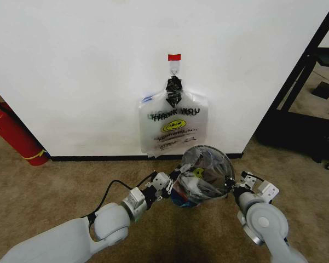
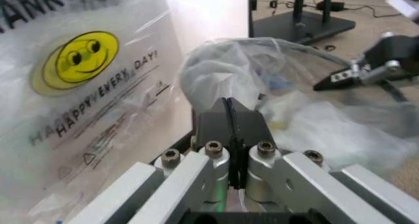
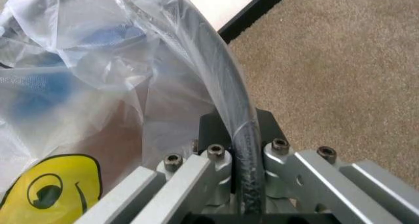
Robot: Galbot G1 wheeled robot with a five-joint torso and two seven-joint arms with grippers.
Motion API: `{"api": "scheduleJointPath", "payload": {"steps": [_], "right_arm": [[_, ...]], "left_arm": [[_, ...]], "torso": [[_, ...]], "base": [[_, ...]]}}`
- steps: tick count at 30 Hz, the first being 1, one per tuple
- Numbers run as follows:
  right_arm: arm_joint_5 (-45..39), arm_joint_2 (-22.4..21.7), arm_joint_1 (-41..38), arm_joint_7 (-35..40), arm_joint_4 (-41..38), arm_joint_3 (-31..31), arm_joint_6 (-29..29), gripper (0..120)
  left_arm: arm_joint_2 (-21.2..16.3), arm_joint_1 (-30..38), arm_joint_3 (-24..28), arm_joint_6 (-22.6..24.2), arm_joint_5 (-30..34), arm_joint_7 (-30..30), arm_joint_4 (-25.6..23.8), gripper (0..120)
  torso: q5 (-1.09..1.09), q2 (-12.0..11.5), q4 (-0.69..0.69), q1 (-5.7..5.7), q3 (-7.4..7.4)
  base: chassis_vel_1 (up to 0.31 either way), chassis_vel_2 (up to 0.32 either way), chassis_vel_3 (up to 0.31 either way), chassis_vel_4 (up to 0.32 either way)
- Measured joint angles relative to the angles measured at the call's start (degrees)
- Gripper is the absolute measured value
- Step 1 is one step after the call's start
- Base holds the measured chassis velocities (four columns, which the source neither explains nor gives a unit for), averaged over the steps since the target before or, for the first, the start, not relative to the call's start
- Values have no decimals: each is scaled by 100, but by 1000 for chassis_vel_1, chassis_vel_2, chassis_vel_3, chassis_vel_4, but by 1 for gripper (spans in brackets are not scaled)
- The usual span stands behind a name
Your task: Pick up the garbage bag from the wall and place it over the trash bin.
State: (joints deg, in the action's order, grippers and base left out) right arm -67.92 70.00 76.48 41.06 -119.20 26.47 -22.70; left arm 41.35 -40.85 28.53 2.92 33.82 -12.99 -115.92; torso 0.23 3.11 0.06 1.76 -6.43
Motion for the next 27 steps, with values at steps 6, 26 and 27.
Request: {"api": "scheduleJointPath", "payload": {"steps": [6,26,27], "right_arm": [[0,-22,1,-19,0,-51,-9,1],[-70,-83,5,-141,-60,-130,-22,1],[-70,-83,3,-151,-60,-126,-23,1]], "left_arm": [[13,0,-204,248,313,-82,58,0],[358,-36,-453,773,785,-412,1085,0],[328,-81,-522,756,782,-411,1043,0]], "torso": [[0,0,-1,0,0],[1,0,-1,0,0],[1,0,-1,0,0]], "base": [[0,0,0,0],[0,0,0,0],[0,0,0,0]]}}
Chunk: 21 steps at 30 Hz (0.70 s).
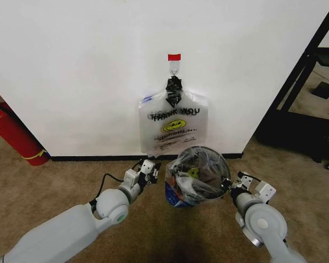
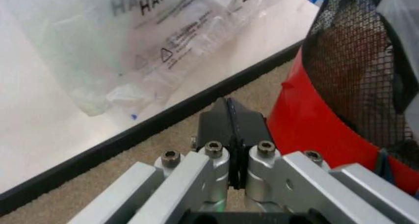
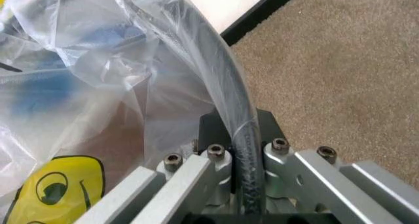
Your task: Pick up the garbage bag from the wall and place it over the trash bin.
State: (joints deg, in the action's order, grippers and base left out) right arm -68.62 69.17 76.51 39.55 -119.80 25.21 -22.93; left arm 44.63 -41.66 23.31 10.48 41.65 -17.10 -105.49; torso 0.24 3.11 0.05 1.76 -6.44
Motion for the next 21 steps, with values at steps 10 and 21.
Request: {"api": "scheduleJointPath", "payload": {"steps": [10,21], "right_arm": [[31,-12,-12,-40,77,18,-2,1],[41,-29,-9,-29,53,16,-23,1]], "left_arm": [[-481,-366,-975,-69,1042,325,-755,15],[-502,-390,-776,-201,2144,1560,-830,51]], "torso": [[-1,0,-1,0,0],[0,0,1,0,0]], "base": [[0,0,0,0],[0,0,0,0]]}}
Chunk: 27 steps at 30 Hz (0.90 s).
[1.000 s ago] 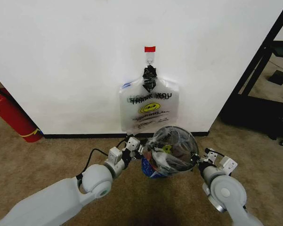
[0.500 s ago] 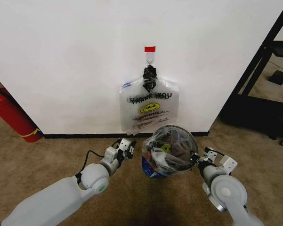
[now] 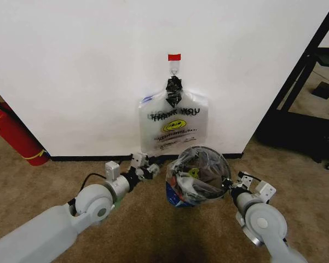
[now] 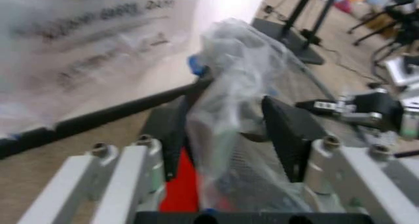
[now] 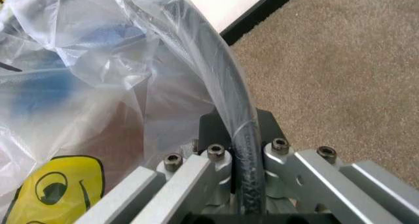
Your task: Pick up the garbage bag from the wall and place it over the trash bin.
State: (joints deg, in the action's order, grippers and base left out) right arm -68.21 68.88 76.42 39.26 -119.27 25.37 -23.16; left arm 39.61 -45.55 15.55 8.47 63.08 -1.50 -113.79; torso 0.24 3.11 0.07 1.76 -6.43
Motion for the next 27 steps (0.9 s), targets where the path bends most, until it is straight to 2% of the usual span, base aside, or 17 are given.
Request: {"api": "scheduleJointPath", "payload": {"steps": [2,6,7,10,13,16,21,22,27], "right_arm": [[-2,-14,29,3,-22,11,-5,1],[-6,-13,37,6,-32,8,-6,1],[-6,-13,37,6,-32,8,-6,1],[-12,-8,17,12,-37,-8,-7,1],[-15,-8,13,15,-37,-12,-7,1],[-18,-9,11,16,-37,-16,-7,1],[-20,-8,4,26,-44,-24,-7,1],[-20,-8,4,26,-44,-24,-7,1],[-24,-19,9,40,-51,-19,-7,1]], "left_arm": [[37,69,51,1,91,184,79,63],[112,162,114,16,47,227,235,78],[112,162,114,16,47,227,235,78],[164,187,122,9,-17,188,381,91],[164,164,105,-10,30,179,400,97],[183,155,86,-11,139,150,402,94],[236,187,83,-21,286,110,454,75],[236,187,83,-21,286,110,454,75],[212,184,266,-12,267,136,425,54]], "torso": [[0,0,0,0,0],[0,0,0,0,0],[0,0,0,0,0],[0,0,-1,0,0],[0,0,-1,0,0],[0,0,-1,0,0],[0,0,-1,0,0],[0,0,-1,0,0],[0,0,-1,0,0]], "base": [[0,0,0,0],[0,0,0,0],[0,0,0,0],[0,0,0,0],[0,0,0,0],[0,0,0,0],[0,0,0,0],[0,0,0,0],[0,0,0,0]]}}
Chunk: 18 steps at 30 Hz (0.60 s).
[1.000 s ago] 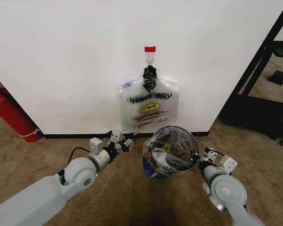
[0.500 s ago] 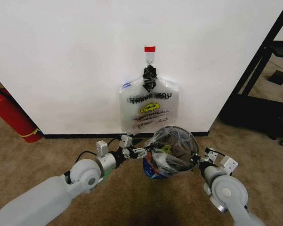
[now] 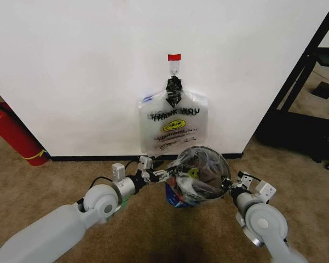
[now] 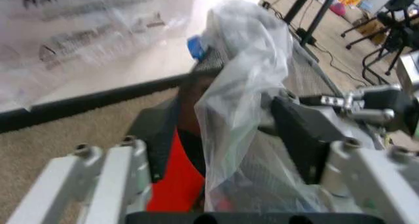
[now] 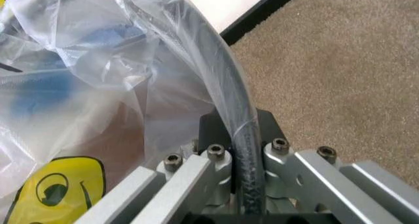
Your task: Pick up the garbage bag from the wall and place it over the trash bin.
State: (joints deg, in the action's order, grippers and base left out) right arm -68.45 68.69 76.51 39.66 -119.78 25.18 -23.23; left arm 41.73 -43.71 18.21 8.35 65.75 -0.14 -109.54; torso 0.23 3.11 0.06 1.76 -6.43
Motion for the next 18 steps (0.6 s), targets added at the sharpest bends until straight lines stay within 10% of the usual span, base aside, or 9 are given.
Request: {"api": "scheduleJointPath", "payload": {"steps": [18], "right_arm": [[-17,-19,-3,7,-17,-11,1,0]], "left_arm": [[122,79,38,-32,76,-117,56,0]], "torso": [[0,0,0,0,0]], "base": [[0,0,0,0]]}}
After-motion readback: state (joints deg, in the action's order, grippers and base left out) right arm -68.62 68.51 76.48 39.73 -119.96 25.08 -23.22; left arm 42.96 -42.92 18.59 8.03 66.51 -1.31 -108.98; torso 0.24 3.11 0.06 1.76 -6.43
